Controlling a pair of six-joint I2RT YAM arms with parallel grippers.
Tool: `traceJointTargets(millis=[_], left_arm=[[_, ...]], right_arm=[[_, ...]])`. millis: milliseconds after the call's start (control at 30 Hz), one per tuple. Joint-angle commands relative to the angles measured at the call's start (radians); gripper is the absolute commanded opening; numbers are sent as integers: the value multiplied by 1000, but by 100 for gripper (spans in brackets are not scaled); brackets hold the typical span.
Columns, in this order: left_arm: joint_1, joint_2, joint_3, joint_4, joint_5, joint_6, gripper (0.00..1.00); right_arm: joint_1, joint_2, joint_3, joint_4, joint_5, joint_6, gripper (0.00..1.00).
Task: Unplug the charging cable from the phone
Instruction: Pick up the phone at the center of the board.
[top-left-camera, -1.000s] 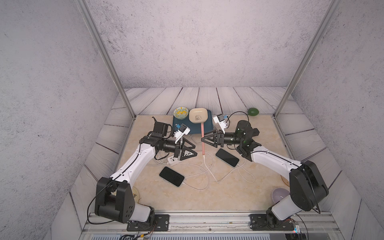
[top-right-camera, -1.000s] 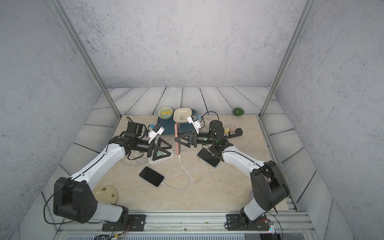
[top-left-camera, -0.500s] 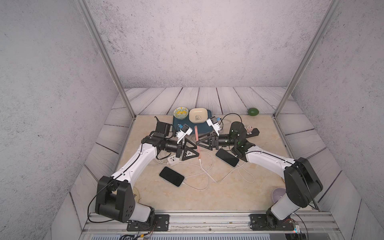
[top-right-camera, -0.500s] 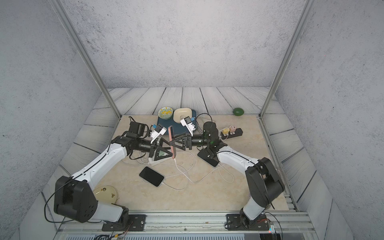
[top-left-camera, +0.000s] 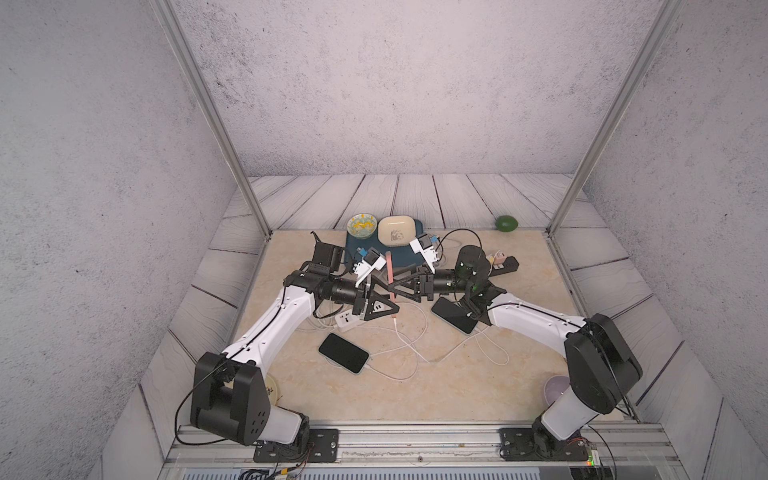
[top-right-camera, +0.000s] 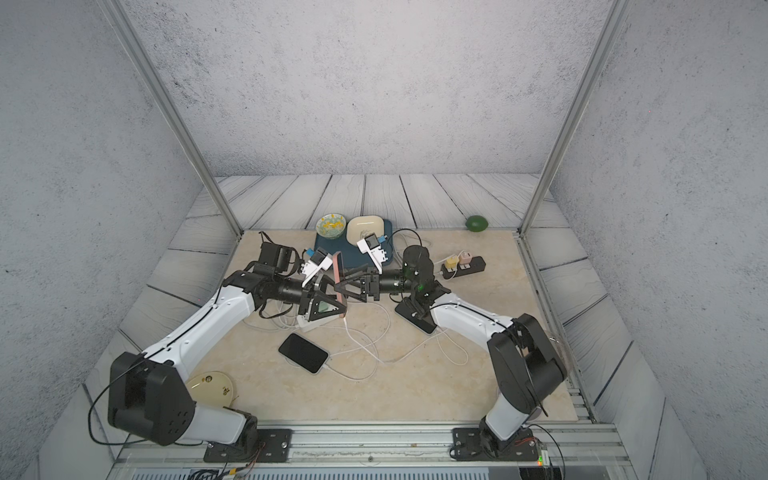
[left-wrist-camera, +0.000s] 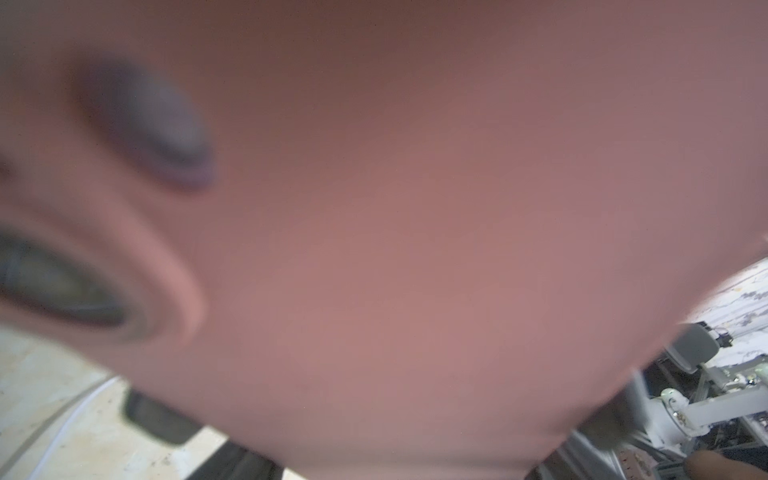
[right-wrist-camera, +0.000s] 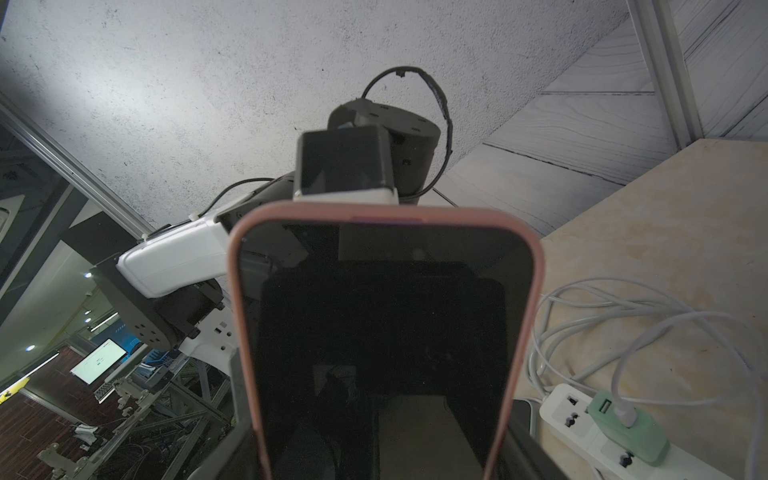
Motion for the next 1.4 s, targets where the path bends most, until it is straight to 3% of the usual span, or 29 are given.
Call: traceJointTargets(millis=[0,167,267,333,467,567,767,900,1133,1367], left_arm=[[-6,16,28,-16,32,17,77],[-6,19,32,-23,40,23,64],[-6,21,35,-25,48,27,47],[-6,25,40,-41,58,43,30],[-4,39,58,-97,73,98,1],[-4,48,68,-136,72,138,0],[-1,33,68,-139,55,159,0],[7,18,72,-133,40,161,0],[19,15,78,-126,36,149,0],[22,27,84,-124,28,137,0]], right_arm=[[7,-3,7,74,16,4,53],[6,-7,6,61,16,-4,54],[4,-16,3,28,15,-26,56],[-1,-29,-2,-11,17,-55,61],[-30,-69,-32,-61,11,-102,84],[-63,-102,-64,-87,-14,-128,98],[-84,-177,-88,-323,-24,-331,99],[-82,-231,-123,-459,6,-474,95],[-29,-226,-192,-485,57,-577,84],[21,-172,-233,-407,108,-582,75]])
